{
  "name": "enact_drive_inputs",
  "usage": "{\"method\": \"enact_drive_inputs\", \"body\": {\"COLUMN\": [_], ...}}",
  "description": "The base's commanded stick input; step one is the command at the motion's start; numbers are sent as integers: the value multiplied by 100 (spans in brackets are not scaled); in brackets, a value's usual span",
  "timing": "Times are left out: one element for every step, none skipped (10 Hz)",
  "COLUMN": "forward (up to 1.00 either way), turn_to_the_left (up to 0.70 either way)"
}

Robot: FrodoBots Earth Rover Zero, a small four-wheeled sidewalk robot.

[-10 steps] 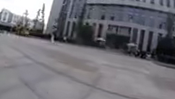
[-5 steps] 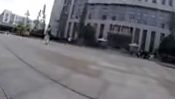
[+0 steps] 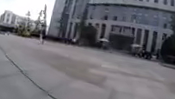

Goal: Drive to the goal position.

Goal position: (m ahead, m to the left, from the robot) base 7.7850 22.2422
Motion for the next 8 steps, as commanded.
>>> {"method": "enact_drive_inputs", "body": {"forward": [70, 70, 70, 70, 68, 41, 0, 0], "turn_to_the_left": [14, 14, 14, 14, 13, 0, 0, 0]}}
